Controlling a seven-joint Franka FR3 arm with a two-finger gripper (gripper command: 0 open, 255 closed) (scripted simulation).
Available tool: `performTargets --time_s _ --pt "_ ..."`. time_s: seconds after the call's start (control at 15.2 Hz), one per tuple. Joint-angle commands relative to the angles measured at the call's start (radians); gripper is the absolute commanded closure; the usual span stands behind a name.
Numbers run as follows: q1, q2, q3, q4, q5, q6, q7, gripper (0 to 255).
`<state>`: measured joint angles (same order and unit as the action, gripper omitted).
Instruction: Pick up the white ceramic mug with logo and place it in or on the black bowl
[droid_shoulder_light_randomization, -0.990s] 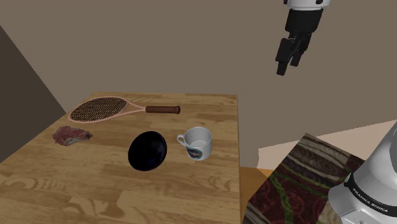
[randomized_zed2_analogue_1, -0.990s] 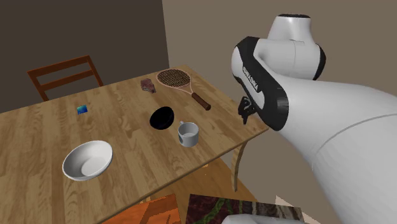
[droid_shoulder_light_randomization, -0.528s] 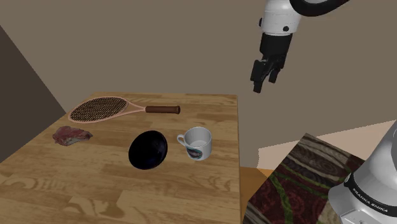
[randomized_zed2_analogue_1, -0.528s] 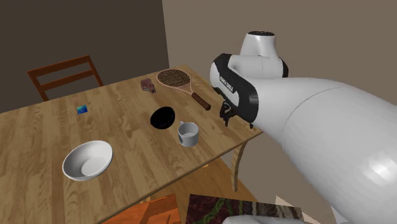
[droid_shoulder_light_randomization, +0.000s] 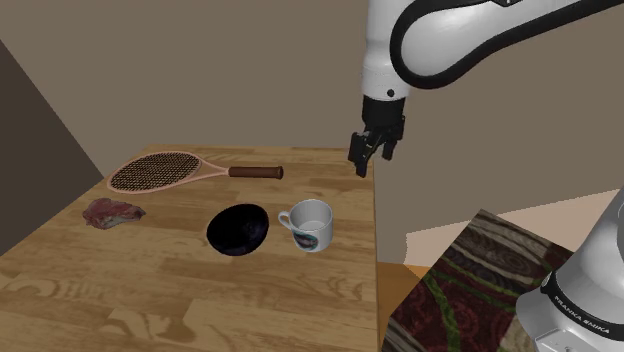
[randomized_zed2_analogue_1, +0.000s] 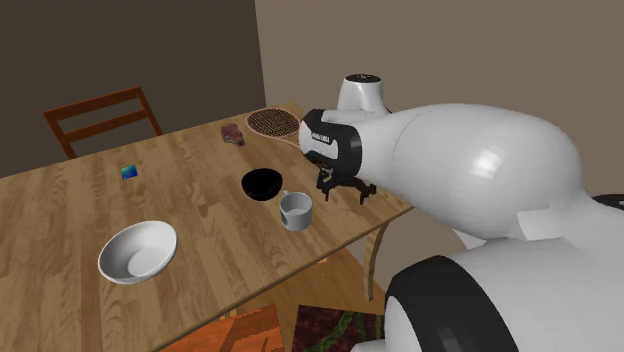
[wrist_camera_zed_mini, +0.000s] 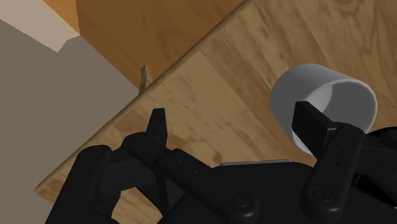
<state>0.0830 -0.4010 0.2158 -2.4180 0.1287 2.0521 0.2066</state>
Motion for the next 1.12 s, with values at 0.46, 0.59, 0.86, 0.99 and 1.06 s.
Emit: performTargets --time_s 0.46,0.59,0.86,0.99,1.06 --pt "0.028 0.316 0.111 0.123 -0.046 0.203 0.165 0" --pt "0.035 0.37 0.123 0.151 -0.066 0.227 0.195 0" --pt "0.037 0.405 0.124 0.131 -0.079 0.281 0.205 0" --pt "0.038 0.424 0.125 0.123 -0.087 0.307 0.211 0" --pt "0.039 0.439 0.125 0.117 -0.093 0.328 0.216 0"
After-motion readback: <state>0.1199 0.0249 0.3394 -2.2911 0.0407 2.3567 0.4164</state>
